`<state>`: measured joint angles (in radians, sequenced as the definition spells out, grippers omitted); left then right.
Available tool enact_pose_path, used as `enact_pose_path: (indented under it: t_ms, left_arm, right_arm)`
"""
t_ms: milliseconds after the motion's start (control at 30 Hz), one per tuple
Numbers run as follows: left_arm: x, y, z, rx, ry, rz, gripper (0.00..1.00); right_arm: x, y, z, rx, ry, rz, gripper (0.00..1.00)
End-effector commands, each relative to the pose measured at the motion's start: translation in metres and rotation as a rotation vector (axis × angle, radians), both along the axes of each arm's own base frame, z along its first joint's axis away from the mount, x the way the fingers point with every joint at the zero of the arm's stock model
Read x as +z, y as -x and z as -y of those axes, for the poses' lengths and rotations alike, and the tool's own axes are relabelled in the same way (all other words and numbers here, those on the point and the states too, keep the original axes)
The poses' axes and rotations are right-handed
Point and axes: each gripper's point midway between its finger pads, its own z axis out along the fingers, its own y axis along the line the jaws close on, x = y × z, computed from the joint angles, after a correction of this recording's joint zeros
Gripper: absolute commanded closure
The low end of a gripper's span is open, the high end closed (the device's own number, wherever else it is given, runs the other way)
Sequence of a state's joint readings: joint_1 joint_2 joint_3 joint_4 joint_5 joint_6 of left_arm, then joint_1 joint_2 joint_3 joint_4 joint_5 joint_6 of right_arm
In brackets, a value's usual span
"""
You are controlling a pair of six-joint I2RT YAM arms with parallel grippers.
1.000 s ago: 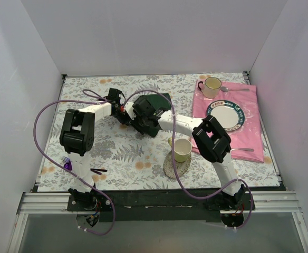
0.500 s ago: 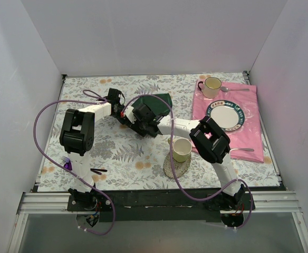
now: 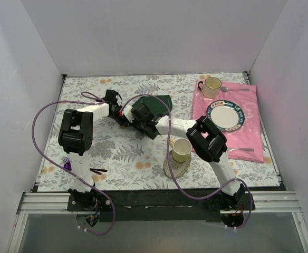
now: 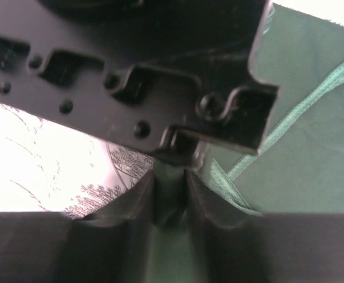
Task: Fold the napkin, place the utensils inside, and roll it up
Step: Roll the napkin with the utensil
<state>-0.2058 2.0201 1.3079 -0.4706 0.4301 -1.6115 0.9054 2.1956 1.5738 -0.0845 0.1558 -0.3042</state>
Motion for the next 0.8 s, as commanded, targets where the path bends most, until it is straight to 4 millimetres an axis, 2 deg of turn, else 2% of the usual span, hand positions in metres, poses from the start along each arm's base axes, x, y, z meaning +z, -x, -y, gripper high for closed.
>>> enact_pose_path:
  t_ms: [0, 167, 200, 233, 267, 300, 333, 367, 400, 433, 600, 633, 667, 767]
  left_arm:
    - [-0.009, 0.025, -0.011, -0.017, -0.038, -0.072, 1.00]
    - [0.000, 0.017, -0.015, -0.023, -0.038, -0.009, 0.99]
    - [0.006, 0.017, -0.016, -0.025, -0.042, 0.016, 0.94]
    - [0.011, 0.013, -0.017, -0.028, -0.045, 0.048, 0.88]
    - [0.013, 0.010, -0.020, -0.022, -0.060, 0.071, 0.78]
    - [0.023, 0.008, -0.022, -0.020, -0.066, 0.107, 0.63]
    - [0.027, 0.005, -0.026, -0.019, -0.084, 0.136, 0.57]
    - [0.032, 0.004, -0.028, -0.016, -0.097, 0.163, 0.52]
    - [0.042, 0.001, -0.031, -0.007, -0.115, 0.202, 0.47]
    - [0.044, 0.003, -0.034, -0.010, -0.127, 0.219, 0.46]
    - [0.055, 0.011, -0.037, 0.014, -0.122, 0.271, 0.43]
    - [0.054, 0.014, -0.035, 0.012, -0.104, 0.269, 0.29]
    - [0.053, 0.015, -0.033, 0.025, -0.091, 0.259, 0.22]
    - [0.042, 0.014, -0.030, 0.045, -0.068, 0.234, 0.25]
  right_arm:
    - [-0.036, 0.007, 0.009, -0.036, 0.031, -0.103, 0.73]
    - [-0.040, 0.029, 0.001, -0.012, -0.114, -0.309, 0.99]
    - [-0.040, 0.027, 0.002, -0.015, -0.149, -0.341, 0.99]
    - [-0.043, 0.036, -0.002, -0.002, -0.199, -0.424, 0.99]
    - [-0.044, 0.038, -0.004, 0.007, -0.225, -0.468, 0.99]
    - [-0.038, 0.037, -0.006, 0.027, -0.268, -0.524, 0.99]
    - [-0.043, 0.039, -0.006, 0.021, -0.285, -0.577, 0.99]
    - [-0.041, 0.038, -0.007, 0.019, -0.315, -0.619, 0.99]
    - [-0.036, 0.030, -0.007, 0.008, -0.348, -0.644, 0.99]
    - [-0.039, 0.036, -0.008, 0.024, -0.367, -0.717, 0.99]
    - [-0.037, 0.033, -0.004, 0.003, -0.445, -0.920, 0.99]
    - [-0.037, 0.034, -0.004, -0.004, -0.457, -0.943, 0.99]
    - [-0.036, 0.034, -0.004, 0.000, -0.475, -0.961, 0.99]
    - [-0.035, 0.039, -0.004, -0.004, -0.556, -1.079, 0.99]
